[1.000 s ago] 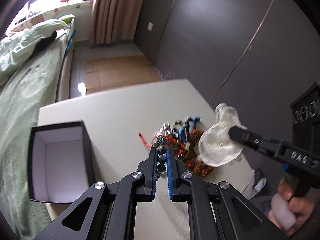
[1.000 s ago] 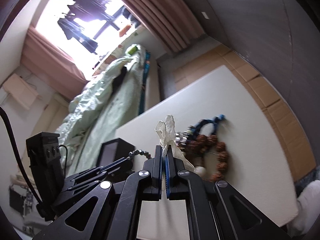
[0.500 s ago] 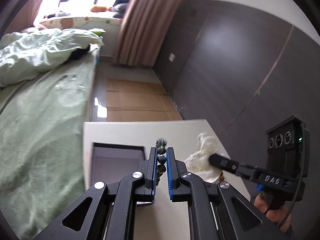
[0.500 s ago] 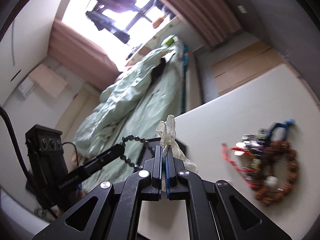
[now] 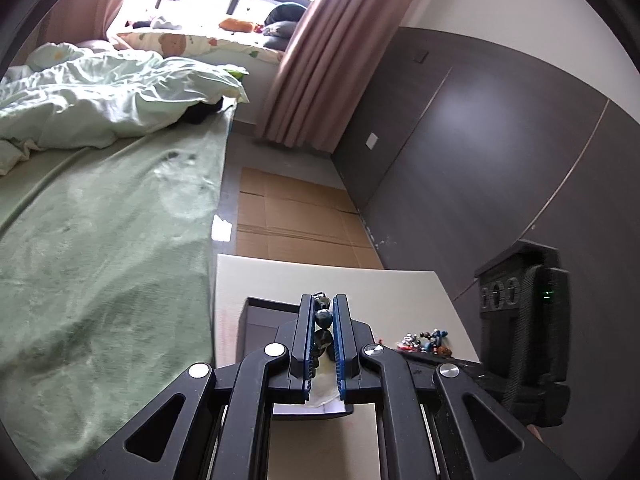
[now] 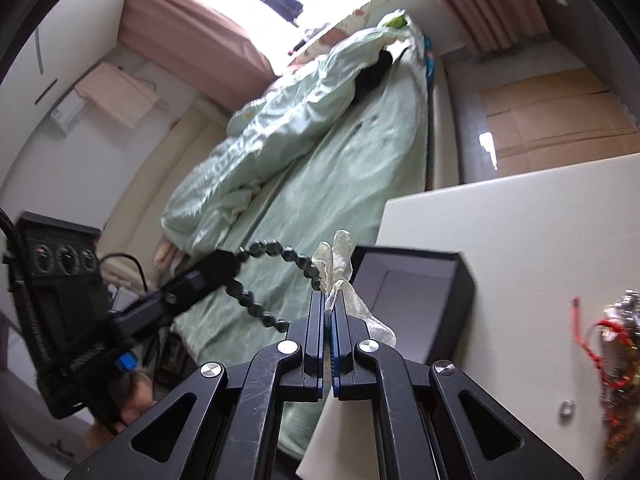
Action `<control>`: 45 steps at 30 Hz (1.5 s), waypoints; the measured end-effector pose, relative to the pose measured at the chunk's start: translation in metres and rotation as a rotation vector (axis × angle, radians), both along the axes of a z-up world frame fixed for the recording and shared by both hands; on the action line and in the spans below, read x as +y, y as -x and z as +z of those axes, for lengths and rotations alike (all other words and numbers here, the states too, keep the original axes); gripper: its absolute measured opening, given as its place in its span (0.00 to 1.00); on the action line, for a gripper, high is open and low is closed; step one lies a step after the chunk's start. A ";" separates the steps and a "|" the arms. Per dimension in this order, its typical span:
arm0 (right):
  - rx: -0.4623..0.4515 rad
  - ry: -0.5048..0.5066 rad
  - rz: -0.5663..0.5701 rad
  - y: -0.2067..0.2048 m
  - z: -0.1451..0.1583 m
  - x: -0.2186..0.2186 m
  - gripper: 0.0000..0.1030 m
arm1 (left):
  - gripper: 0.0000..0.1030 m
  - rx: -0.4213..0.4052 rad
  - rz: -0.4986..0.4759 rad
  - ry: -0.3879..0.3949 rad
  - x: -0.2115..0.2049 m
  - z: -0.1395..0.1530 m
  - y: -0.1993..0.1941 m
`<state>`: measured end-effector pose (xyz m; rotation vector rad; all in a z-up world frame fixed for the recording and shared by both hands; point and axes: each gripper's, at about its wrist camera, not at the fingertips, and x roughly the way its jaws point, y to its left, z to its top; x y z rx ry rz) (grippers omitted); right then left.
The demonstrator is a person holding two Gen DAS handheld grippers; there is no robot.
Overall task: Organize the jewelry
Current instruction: 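Carry the dark bead bracelet with the left gripper into the black box and release, then grasp the red string bracelet with the left gripper from the pile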
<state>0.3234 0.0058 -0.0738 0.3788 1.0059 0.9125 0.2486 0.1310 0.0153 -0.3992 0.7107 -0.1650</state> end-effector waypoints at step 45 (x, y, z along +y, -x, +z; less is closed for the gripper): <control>0.040 0.270 -0.487 0.046 0.004 -0.220 0.67 | 0.72 0.118 -0.245 -0.116 -0.121 -0.043 -0.028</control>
